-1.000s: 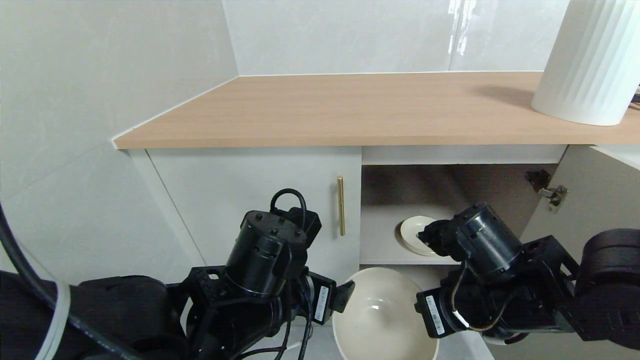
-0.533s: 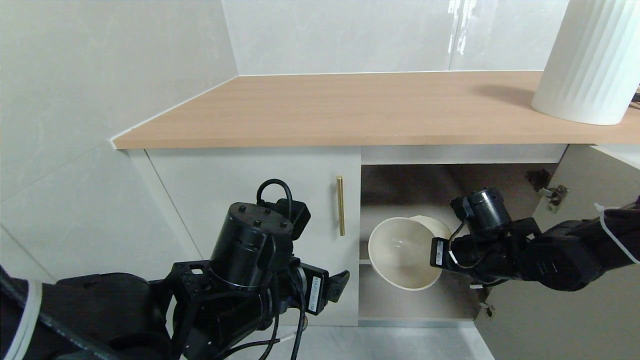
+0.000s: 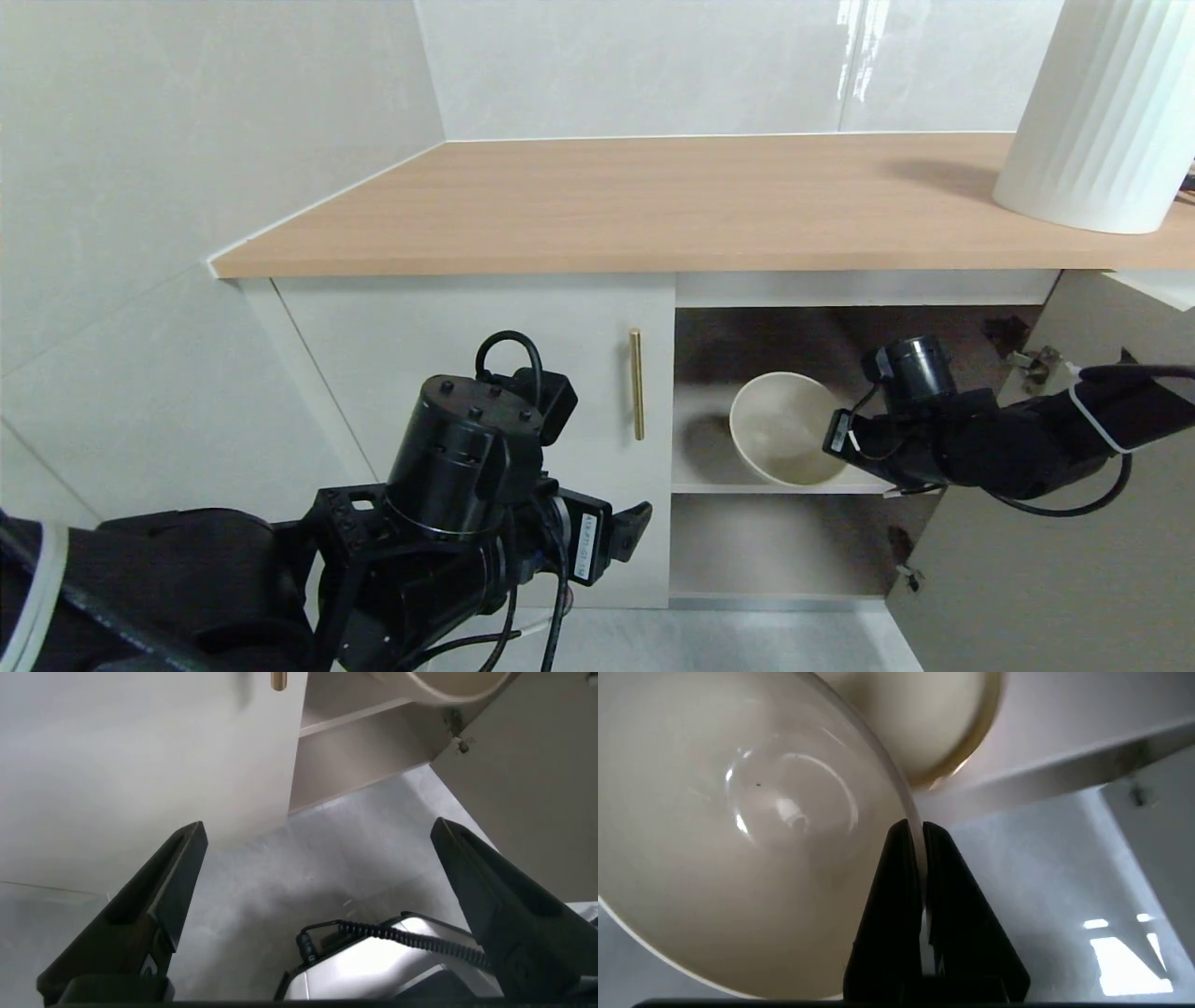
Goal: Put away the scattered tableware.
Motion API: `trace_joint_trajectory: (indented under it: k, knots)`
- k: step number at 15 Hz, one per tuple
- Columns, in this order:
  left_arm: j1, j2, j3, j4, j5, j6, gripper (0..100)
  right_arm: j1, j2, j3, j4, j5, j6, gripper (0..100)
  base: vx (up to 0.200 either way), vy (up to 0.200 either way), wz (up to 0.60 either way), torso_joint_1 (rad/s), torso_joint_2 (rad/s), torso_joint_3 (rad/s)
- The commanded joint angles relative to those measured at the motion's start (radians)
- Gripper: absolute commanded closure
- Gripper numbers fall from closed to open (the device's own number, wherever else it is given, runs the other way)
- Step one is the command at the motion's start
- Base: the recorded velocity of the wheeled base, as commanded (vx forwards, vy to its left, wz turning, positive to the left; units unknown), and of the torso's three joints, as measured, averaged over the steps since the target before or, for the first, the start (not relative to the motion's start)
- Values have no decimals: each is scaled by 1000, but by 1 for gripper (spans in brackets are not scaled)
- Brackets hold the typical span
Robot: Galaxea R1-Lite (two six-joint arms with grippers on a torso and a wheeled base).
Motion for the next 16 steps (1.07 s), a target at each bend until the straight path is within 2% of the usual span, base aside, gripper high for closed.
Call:
trace_joint_trajectory:
  k: [1,4,8,16]
  knots:
    - [0,-2,0,-1,1,0,0,-23,38,-10,-31,-6,0,100,0,0,0,0,0,0]
    - [0,-2,0,-2,1,0,0,-46,94,-32,-69,-48,0,100,0,0,0,0,0,0]
    - [0,0,0,-2,1,0,0,-74,145,-56,-118,-52,-1,100,0,0,0,0,0,0]
    - [0,6,0,-2,1,-3,0,-79,176,-93,-124,-55,2,100,0,0,0,0,0,0]
